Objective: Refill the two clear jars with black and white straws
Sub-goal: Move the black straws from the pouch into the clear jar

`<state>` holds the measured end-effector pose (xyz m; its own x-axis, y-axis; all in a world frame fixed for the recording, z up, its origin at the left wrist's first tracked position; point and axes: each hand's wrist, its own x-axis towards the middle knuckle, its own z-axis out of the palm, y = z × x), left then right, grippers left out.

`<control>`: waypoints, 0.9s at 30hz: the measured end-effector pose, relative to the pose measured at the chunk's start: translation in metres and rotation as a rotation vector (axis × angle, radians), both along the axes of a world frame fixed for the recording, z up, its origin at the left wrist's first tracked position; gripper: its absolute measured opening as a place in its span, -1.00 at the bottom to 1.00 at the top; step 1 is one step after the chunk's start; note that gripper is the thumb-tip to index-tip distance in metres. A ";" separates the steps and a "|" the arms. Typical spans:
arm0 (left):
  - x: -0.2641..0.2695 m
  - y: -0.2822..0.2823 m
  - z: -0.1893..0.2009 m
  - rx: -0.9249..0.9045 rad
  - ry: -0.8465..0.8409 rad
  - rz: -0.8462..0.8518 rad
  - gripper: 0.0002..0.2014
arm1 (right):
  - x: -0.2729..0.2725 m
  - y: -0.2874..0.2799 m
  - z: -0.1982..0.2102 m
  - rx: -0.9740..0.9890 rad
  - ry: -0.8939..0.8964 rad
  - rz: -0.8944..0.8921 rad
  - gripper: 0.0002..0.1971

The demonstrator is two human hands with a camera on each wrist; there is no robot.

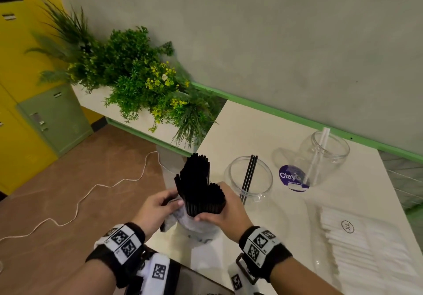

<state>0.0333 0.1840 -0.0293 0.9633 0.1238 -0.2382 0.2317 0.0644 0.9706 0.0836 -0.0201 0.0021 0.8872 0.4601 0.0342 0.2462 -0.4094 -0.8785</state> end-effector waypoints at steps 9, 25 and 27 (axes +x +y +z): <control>0.009 0.016 0.002 0.262 0.049 -0.099 -0.09 | 0.001 -0.003 0.009 0.060 0.050 -0.026 -0.53; 0.029 0.018 0.012 0.329 0.083 -0.191 -0.42 | 0.024 -0.014 0.070 0.435 0.165 -0.108 -0.80; 0.030 0.016 0.013 0.334 0.083 -0.183 -0.44 | 0.027 -0.014 0.072 0.438 0.161 -0.115 -0.83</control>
<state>0.0632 0.2004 -0.0161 0.9558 0.0350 -0.2919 0.2886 -0.3014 0.9088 0.1105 -0.0345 0.0744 0.9413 0.3319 0.0612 0.0680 -0.0091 -0.9976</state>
